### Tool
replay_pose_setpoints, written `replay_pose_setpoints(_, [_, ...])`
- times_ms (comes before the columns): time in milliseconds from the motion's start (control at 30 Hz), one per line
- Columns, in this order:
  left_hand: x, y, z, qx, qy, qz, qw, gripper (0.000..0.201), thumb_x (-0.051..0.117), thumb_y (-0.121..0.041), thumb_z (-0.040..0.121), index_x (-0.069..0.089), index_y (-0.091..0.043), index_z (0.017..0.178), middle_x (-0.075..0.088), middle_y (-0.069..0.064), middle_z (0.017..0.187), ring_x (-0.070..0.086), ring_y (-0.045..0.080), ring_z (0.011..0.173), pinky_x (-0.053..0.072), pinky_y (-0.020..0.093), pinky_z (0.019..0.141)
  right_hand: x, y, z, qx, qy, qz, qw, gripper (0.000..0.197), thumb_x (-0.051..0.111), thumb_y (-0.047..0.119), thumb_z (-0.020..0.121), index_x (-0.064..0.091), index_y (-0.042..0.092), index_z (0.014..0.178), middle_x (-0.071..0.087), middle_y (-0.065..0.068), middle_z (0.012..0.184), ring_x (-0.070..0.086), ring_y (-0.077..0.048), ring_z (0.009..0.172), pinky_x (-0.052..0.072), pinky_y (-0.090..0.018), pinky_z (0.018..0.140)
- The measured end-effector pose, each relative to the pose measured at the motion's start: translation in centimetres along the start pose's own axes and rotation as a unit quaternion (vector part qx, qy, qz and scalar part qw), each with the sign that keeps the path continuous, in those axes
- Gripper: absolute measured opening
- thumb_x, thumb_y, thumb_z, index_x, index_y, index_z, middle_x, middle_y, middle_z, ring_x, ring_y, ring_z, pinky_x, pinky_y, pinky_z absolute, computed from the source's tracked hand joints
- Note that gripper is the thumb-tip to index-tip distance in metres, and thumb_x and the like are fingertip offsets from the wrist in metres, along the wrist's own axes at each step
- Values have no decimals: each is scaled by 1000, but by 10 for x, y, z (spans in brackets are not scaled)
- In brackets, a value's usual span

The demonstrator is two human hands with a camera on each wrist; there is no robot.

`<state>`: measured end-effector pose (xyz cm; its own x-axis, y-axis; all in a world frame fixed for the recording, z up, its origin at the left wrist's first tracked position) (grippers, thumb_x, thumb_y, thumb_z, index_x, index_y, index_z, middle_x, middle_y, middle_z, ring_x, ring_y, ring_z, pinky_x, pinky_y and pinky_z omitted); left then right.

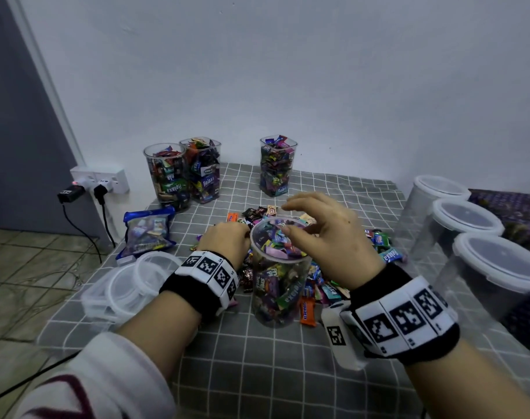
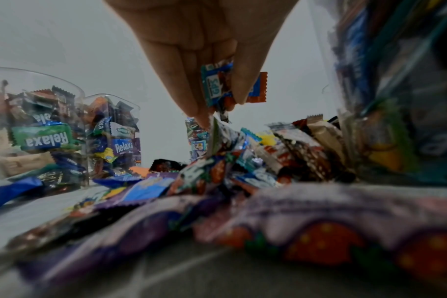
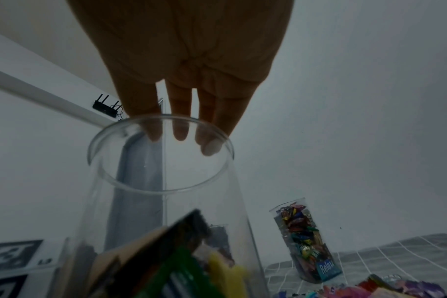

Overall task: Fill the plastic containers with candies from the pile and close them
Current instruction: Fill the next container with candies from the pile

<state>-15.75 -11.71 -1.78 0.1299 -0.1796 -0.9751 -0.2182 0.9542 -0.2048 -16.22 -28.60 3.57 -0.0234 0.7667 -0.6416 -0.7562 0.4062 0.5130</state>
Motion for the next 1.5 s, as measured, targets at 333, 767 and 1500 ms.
replay_pose_setpoints(333, [-2,1,-2,4,1,-22,1000,27,42,-25,95,62,-14,108,64,12,110,57,32,104,45,37,81,21,-26,-28,195,124,242,942,108,86,36,52,22,32,139,46,15,129,48,2,119,39,-20,102])
replay_pose_setpoints(767, [-29,12,-23,42,-182,-251,950,17,63,-24,88,73,-17,99,72,4,87,64,23,83,48,33,71,26,-31,-32,202,109,269,935,99,79,34,53,30,20,137,50,17,121,49,7,114,40,-13,97])
replay_pose_setpoints(1500, [-59,-16,-43,172,-142,-290,931,16,70,-36,80,73,-28,94,72,-5,82,67,5,79,55,30,77,27,-31,-35,216,99,275,932,91,81,23,64,28,21,138,50,17,120,49,11,110,41,-6,90])
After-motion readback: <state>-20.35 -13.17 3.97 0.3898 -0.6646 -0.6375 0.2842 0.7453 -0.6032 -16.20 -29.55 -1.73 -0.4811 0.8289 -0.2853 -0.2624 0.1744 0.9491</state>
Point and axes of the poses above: each hand's wrist, its own z-axis towards the middle knuckle, its own x-axis out of the palm, y = z × x, the point moved 2 cm from there along z, towards the middle knuckle
